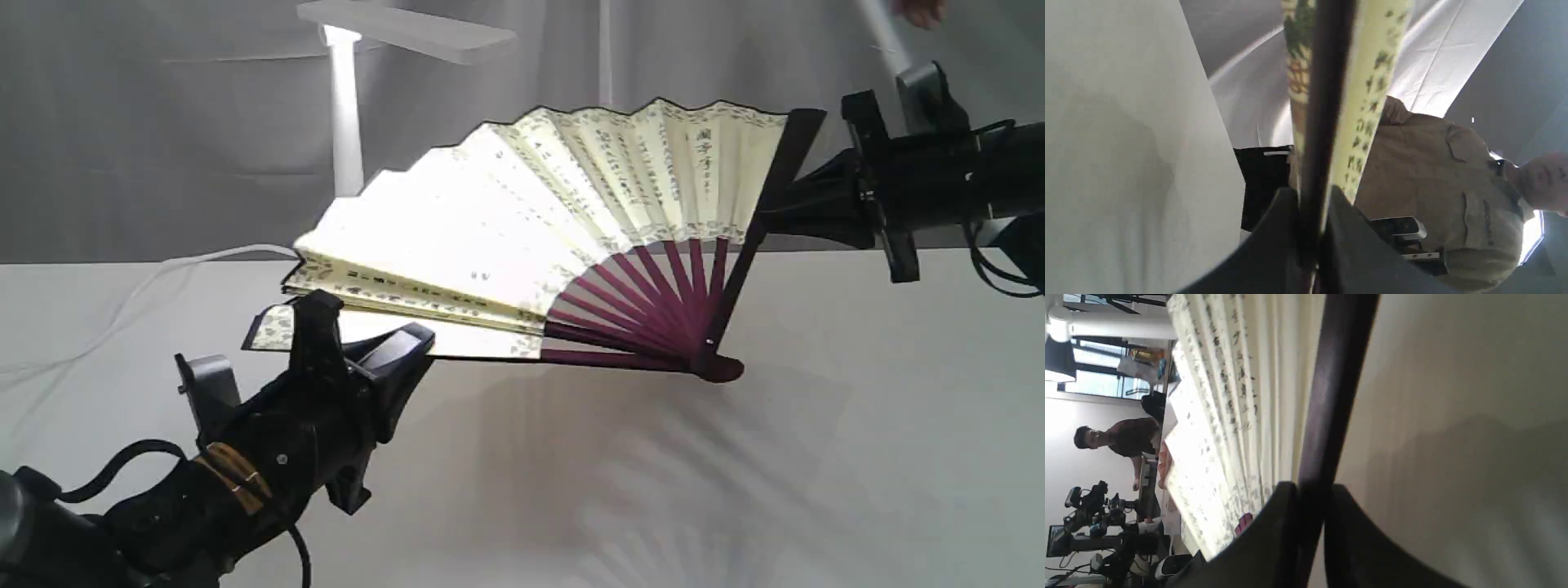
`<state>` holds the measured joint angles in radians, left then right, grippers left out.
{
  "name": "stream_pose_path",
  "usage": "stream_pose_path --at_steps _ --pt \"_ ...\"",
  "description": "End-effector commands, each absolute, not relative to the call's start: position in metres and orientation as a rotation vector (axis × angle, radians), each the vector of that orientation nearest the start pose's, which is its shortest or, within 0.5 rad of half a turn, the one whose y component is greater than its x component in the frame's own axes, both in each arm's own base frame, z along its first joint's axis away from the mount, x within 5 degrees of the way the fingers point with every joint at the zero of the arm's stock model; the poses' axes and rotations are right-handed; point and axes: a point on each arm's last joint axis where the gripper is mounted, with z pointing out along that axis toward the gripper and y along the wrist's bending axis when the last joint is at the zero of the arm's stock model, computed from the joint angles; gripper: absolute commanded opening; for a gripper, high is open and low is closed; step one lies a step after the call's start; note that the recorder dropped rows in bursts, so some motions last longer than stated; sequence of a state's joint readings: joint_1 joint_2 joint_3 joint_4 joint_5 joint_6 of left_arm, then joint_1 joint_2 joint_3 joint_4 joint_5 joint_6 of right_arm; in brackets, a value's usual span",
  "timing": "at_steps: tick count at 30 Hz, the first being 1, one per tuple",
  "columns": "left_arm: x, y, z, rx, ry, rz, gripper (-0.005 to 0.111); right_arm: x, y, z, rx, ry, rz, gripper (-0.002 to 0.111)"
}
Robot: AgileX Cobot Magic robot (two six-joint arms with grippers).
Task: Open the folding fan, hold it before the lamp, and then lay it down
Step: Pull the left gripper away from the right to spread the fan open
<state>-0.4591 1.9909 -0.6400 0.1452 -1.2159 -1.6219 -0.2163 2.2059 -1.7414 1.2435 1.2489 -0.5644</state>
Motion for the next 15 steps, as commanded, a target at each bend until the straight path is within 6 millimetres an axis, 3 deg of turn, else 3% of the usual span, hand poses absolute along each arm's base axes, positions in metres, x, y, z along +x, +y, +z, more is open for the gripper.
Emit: stream_pose_path --at_steps 1,7,15 --pt "0.295 -0.153 0.141 -0.911 1.607 -1.575 0.0 0.462 -0.034 0.22 0.164 2.358 1.358 0.0" --pt "0.285 -0.172 0.145 -0.891 1.607 -1.596 0.0 0.461 -0.035 0.218 0.216 2.402 1.353 0.0" --pt "0.248 -0.183 0.137 -1.068 1.553 -1.473 0.0 0.459 -0.042 0.215 0.256 2.433 1.33 0.0"
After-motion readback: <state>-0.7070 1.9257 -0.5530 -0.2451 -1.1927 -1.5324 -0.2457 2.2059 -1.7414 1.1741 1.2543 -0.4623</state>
